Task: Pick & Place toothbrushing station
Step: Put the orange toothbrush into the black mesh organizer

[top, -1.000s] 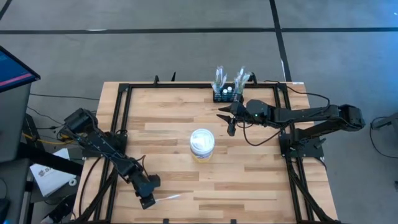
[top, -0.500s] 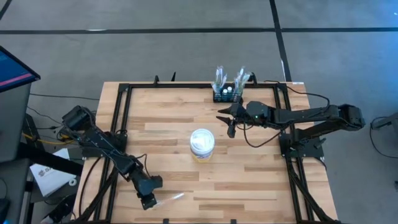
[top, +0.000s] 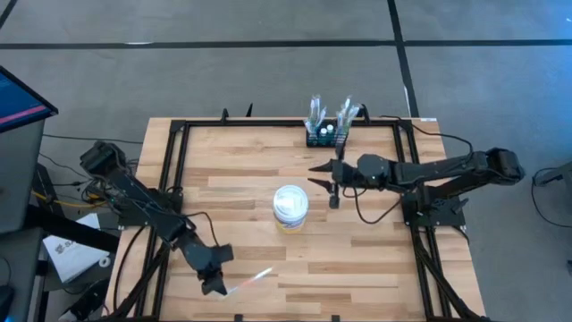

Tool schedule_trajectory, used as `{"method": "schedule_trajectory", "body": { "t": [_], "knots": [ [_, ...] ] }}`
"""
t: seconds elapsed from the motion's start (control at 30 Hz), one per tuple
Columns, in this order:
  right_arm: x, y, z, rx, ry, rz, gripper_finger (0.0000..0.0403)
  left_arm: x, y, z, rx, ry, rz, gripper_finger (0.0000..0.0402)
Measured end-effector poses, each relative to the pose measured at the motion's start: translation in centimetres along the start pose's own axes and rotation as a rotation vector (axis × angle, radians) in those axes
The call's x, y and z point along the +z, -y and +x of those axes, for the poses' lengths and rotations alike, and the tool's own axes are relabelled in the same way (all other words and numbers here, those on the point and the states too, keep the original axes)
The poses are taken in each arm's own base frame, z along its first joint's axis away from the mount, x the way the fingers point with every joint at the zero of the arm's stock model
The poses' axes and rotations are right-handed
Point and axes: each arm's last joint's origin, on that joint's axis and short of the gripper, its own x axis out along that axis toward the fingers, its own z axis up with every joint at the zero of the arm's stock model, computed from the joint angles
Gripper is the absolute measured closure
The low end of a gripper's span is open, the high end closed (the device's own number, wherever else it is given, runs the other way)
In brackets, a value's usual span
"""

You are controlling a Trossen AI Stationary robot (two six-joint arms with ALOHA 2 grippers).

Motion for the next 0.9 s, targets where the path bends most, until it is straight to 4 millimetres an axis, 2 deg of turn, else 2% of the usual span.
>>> {"method": "schedule_trajectory", "body": {
  "t": [0.33,0.43,0.73,0.9],
  "knots": [
    [1.7,-3.4,-0.9,0.098,0.156,-0.203,0.0284,1.3,2.2,-3.5,-0.141,0.223,0.112,0.0396],
    [2.2,-4.6,-1.5,0.065,0.179,-0.284,0.0284,2.1,2.5,-4.5,-0.162,0.312,0.115,0.0396],
    [3.5,-7.7,-2.3,-0.008,0.18,-0.432,0.0285,4.7,2.2,-6.1,-0.163,0.472,0.08,0.0396],
    [3.9,-9.5,-1.4,-0.05,0.146,-0.534,0.0285,5.9,2.0,-6.6,-0.175,0.525,0.069,0.0396]
  ]
}}
